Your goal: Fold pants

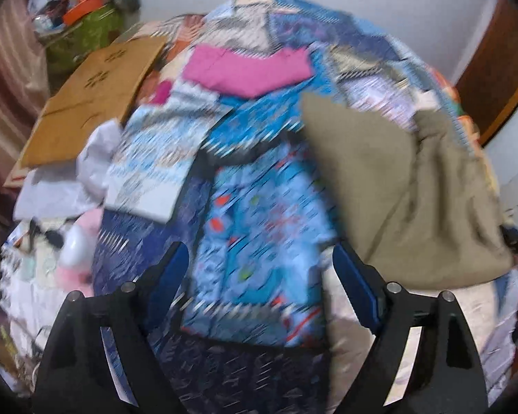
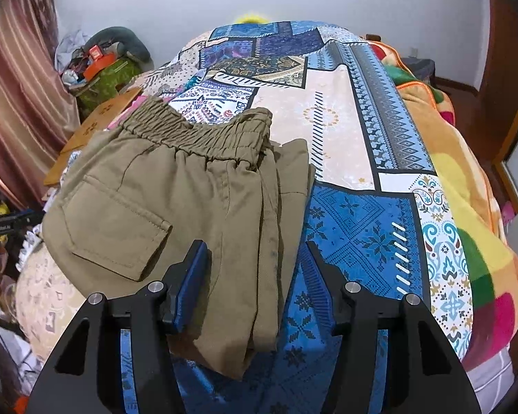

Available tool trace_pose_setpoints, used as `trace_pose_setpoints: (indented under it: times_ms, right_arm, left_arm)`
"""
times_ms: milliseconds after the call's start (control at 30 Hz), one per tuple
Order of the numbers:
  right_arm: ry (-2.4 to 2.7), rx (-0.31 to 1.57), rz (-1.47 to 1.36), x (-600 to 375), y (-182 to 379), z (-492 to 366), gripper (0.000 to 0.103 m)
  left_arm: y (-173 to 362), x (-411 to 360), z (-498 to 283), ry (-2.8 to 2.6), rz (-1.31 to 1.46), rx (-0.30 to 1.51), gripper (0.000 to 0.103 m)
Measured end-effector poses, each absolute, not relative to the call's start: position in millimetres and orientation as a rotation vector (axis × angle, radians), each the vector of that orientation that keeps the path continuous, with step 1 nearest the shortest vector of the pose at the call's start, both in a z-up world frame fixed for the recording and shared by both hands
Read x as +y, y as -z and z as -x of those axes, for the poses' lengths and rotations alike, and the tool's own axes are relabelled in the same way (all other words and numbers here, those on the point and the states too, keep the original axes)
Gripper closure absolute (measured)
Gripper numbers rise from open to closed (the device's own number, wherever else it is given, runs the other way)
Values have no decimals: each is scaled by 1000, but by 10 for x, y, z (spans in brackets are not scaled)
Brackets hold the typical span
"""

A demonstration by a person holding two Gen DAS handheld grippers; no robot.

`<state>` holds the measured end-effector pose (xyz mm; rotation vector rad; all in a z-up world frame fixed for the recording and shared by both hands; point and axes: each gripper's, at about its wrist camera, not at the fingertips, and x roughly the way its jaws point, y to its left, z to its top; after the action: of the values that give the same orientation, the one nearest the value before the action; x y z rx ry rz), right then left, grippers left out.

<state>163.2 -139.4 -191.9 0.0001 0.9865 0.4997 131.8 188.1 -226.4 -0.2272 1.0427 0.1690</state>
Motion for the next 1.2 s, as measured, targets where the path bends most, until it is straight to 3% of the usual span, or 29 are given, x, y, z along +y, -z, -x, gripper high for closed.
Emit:
trace_pose_setpoints:
  times_ms: [200,400,600,733,767,1067,1200]
  right_arm:
    - [-485,981,4,-1407,1849,-1745,51]
    - [-509,1022,-36,-1399,1927,-1994,51]
    - [-570,1122,-163,-1460,2196,-2205,41]
    - [-599,1144,-227,-1480,2264,-2290,41]
    - [-606,1145,-226,-1462,2268,-2300,43]
    - [-662,1141,-196,-1327,2233,-2388,73]
    - [-649,1099,-135,-1267,2182,-2398,83]
  left_arm:
    - [2279,1739,-1820,-63,268,1044,17]
    - [2624,1690,-2212,-5,306,1130,17]
    - [2695,1697,-2242,40,349,1122,21]
    - [2663,1680,-2316,74,361,1112,44]
    - [2647,1664,-2339,83,356,1107,52]
    - [2540,1511,-2509,57,270,1083,91]
    - [2448,1444,-2546,18,198,1069,94]
